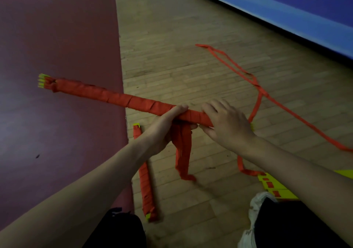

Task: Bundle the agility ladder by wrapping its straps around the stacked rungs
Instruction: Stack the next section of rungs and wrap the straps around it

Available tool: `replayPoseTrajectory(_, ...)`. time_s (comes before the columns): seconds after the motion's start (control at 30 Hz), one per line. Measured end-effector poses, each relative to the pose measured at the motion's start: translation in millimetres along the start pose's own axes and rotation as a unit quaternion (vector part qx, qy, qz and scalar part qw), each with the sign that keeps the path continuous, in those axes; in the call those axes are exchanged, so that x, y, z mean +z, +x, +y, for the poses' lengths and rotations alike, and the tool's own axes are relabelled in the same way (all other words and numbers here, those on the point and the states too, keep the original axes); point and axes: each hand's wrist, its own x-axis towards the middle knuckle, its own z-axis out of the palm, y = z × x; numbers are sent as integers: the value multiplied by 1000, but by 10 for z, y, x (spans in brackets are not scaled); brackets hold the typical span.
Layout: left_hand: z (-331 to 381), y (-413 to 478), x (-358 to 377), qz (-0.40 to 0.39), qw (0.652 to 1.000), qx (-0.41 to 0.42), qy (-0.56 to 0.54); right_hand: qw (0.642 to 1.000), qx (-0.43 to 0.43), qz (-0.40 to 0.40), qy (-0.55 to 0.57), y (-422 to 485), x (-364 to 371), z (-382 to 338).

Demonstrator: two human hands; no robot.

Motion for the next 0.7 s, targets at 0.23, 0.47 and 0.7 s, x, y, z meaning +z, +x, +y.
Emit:
replayPoseTrajectory(0.23, 17, 11, -76, -39, 998, 18, 39, 854, 153, -381, 318, 115, -311, 274)
replayPoseTrajectory(0.47, 80, 18, -109, -56, 996, 54, 46, 743, 221, -383, 502, 69, -352, 228)
replayPoseTrajectory(0.7, 43, -48, -122, -142, 989, 25, 21, 762, 240, -324, 507, 94, -392, 351)
